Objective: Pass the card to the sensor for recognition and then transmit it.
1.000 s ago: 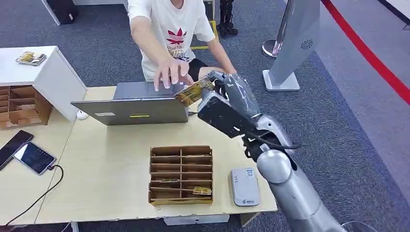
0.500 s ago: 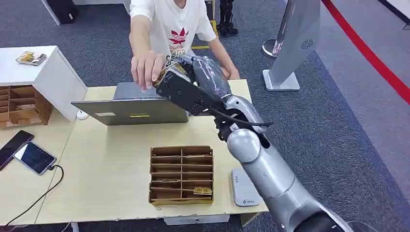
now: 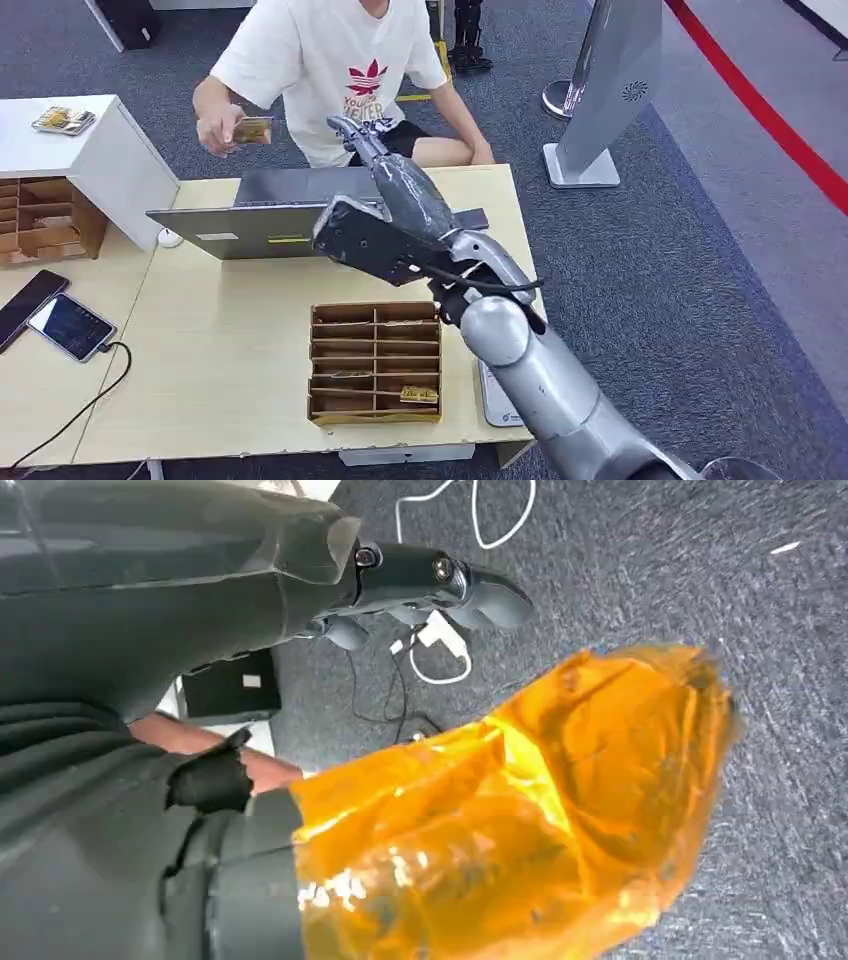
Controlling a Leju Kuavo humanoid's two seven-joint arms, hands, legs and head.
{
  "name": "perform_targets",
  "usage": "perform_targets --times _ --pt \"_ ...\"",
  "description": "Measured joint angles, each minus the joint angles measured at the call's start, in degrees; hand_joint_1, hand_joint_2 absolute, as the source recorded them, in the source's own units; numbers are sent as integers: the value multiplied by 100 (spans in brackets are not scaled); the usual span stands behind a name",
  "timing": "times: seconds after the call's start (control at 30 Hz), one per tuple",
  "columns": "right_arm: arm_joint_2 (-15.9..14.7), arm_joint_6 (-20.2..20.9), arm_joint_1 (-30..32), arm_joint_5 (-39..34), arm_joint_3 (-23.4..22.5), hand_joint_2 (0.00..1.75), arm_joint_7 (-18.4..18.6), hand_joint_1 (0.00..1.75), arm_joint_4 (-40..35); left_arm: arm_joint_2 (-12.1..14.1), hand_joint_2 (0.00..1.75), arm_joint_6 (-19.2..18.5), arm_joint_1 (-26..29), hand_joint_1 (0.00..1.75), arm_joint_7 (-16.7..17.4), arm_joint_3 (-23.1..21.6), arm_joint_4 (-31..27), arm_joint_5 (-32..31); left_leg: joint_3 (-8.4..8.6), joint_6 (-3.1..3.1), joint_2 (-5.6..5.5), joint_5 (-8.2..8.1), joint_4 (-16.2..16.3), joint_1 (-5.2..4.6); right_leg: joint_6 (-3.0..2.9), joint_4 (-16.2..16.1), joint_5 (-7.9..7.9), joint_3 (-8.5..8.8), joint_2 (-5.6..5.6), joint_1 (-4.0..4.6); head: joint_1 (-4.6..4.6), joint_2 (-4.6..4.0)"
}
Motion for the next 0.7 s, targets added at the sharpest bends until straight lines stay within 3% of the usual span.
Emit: perform_targets --times 0.33,0.57,0.7 --pt "-433 -83 1071 -759 -35 175 -697 0 -1287 18 0 177 80 0 169 -13 -109 349 -3 5 0 -3 0 -2 1 -6 0 -1 -1 -4 0 0" --pt "-785 -210 1770 -772 -109 175 -949 0 -1876 18 0 260 115 0 171 -11 -107 398 -1 5 2 -4 0 -7 1 -5 0 -2 1 -2 0 0" --pt "-966 -319 2131 -392 -133 175 -953 0 -2051 15 0 258 186 0 171 72 -107 334 -2 5 1 -3 -1 -6 1 -4 0 -1 1 -1 -2 0"
